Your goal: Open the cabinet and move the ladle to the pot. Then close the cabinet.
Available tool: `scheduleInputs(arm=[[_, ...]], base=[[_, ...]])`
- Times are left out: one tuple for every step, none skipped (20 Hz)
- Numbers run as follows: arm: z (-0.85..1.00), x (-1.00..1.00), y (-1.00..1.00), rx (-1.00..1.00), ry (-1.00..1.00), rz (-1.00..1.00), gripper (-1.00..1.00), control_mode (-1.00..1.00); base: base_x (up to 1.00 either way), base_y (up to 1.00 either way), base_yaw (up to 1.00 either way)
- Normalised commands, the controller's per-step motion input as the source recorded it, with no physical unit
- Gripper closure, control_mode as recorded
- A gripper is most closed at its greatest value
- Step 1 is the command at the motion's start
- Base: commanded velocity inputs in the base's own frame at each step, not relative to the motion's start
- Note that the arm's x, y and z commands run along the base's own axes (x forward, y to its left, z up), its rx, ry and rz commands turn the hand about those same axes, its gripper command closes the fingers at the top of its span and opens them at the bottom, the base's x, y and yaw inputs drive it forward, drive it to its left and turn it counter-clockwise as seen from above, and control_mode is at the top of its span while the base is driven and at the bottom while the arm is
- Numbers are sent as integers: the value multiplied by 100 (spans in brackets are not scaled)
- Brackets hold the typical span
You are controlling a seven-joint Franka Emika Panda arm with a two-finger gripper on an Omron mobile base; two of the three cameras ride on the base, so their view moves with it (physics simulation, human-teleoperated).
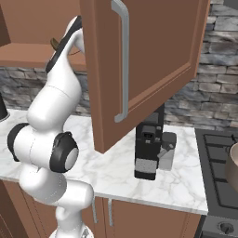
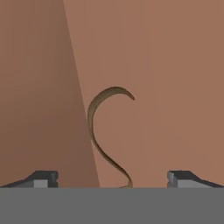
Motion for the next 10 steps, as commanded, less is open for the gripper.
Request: scheduleInputs(arm=[[0,24,0,0,0,-3,-100,-100],[0,24,0,0,0,-3,-100,-100],[0,27,0,0,0,-3,-100,-100],[0,31,0,0,0,-4,-100,-100],[0,31,0,0,0,-4,-100,-100],[0,29,0,0,0,-4,-100,-100],[0,34,0,0,0,-5,-100,-100],[0,31,0,0,0,-4,-100,-100],[0,35,0,0,0,-4,-100,-100],[0,31,0,0,0,-3,-100,-100]], base=[[0,0,0],[0,0,0],[0,0,0],[0,0,0],[0,0,0],[0,0,0],[0,0,0],[0,0,0],[0,0,0],[0,0,0]])
